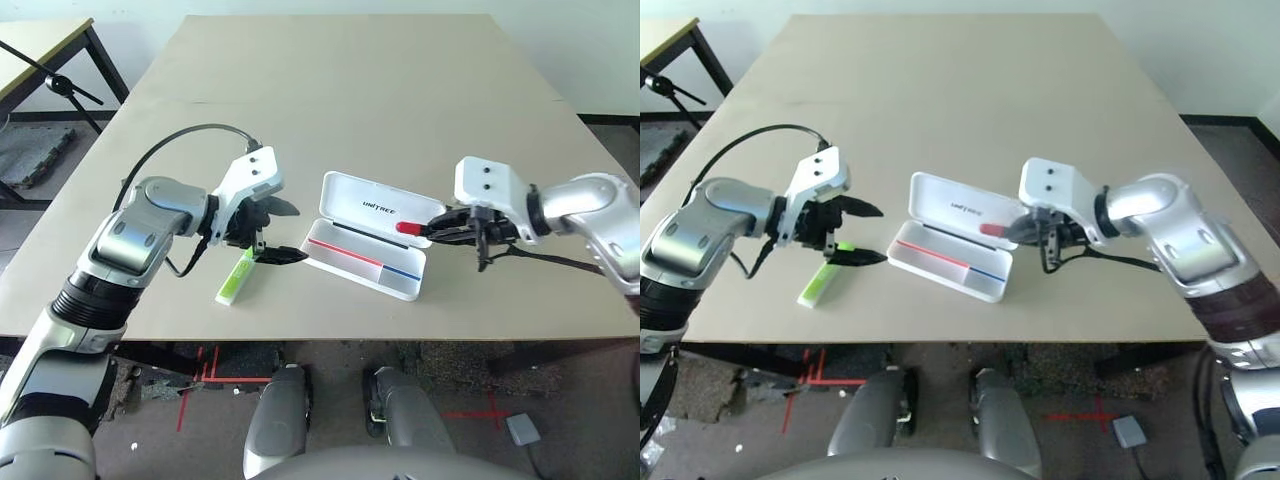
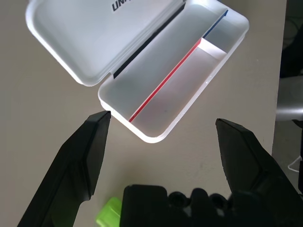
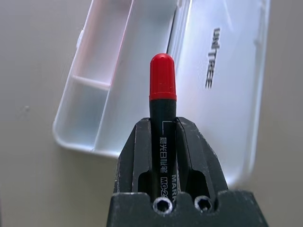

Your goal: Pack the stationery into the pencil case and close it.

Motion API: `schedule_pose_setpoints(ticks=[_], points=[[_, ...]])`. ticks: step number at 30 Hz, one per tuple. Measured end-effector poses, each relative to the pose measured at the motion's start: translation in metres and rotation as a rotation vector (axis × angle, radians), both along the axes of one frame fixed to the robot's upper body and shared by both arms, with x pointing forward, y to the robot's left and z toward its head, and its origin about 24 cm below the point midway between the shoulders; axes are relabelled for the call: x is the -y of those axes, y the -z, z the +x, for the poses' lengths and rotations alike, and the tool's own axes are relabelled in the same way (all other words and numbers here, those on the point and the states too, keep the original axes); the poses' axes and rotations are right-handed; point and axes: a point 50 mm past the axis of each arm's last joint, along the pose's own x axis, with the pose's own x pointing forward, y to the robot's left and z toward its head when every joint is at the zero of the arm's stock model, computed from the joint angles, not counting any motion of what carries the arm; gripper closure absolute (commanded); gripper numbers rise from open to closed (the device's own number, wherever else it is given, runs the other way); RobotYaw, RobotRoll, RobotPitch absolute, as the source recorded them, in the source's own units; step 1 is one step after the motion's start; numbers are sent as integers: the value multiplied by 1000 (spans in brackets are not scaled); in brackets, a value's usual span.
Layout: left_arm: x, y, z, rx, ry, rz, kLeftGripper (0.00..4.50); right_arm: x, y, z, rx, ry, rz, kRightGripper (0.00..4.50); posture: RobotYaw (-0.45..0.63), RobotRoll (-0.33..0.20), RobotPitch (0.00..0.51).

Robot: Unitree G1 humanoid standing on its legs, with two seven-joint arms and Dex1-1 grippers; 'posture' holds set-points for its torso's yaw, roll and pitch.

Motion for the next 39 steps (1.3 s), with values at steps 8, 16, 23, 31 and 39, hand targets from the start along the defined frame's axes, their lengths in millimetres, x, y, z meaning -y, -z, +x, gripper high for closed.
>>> schedule_pose_setpoints(ticks=[8, 16, 23, 31, 39], points=[[-1, -1, -1, 1, -14, 0, 0, -9, 6, 11, 18, -18, 9, 4021, 303, 0, 105], [-1, -1, -1, 1, -15, 1, 0, -19, 11, 17, 28, -40, 31, 4021, 302, 0, 99], [-1, -1, -1, 2, -15, 0, 0, -31, 16, 17, 0, -48, 68, 4021, 300, 0, 96], [-1, -1, 0, 1, -16, -1, 0, -42, 20, 17, -21, -26, 98, 4021, 296, 0, 97], [-2, -1, 0, -2, -20, -1, 0, -52, 31, 14, -40, -32, 108, 2684, 300, 0, 99]])
